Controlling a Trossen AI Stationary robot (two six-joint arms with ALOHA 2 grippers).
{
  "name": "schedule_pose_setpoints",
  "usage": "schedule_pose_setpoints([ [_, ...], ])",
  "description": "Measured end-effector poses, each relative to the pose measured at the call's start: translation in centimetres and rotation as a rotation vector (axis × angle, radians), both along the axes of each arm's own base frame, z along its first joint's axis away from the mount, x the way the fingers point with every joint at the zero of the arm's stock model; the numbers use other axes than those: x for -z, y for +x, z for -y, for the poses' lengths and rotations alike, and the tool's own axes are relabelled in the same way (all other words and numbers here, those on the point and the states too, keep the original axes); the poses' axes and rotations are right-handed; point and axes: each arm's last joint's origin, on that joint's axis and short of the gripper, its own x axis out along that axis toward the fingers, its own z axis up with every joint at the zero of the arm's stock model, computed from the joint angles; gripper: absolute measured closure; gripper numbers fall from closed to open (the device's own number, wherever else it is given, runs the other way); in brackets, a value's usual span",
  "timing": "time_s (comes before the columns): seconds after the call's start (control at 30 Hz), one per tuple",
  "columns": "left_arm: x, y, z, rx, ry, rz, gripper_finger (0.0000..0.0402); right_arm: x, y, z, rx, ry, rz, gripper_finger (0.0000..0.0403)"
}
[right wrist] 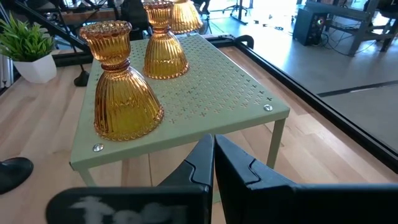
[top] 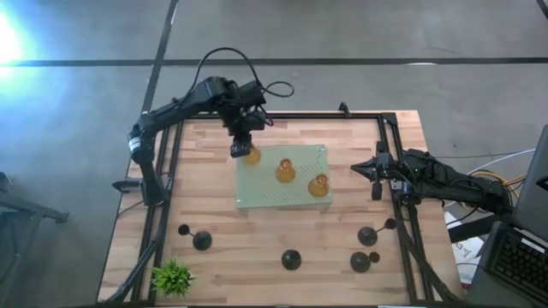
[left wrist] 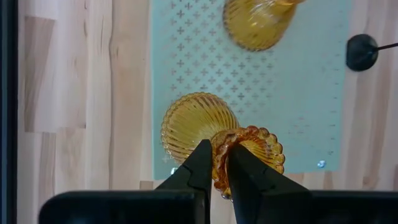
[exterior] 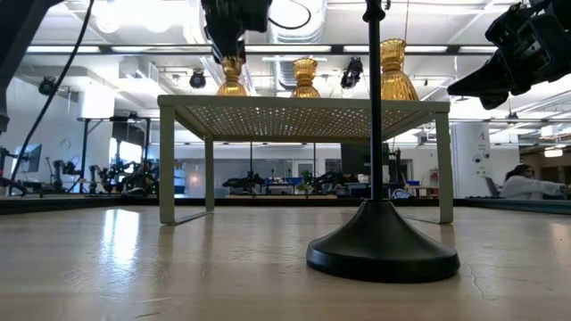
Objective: Pick & Place candle stick holders
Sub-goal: Put the yellow glass candle holder on the shelf
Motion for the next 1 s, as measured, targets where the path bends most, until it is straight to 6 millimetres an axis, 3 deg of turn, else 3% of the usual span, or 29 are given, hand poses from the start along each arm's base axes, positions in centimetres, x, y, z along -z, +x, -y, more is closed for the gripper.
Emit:
schedule_pose_setpoints([
  [0.33, 1.3, -0.5, -2.1, -0.049, -0.059, -0.002, 0.0369, 0.0, 0.0, 0.0, 0.000, 0.000, 0.000, 0.0394],
  [0.67, 3.0, -0.2, -2.4, -0.021, -0.111, -0.009, 0.0369, 0.0, 0.0, 0.0, 0.000, 0.000, 0.000, 0.0394],
  [1.0, 3.2, -0.3, -2.7, -0.027, -0.129, -0.003, 0.0369, 0.0, 0.0, 0.0, 0.000, 0.000, 0.000, 0.0394],
])
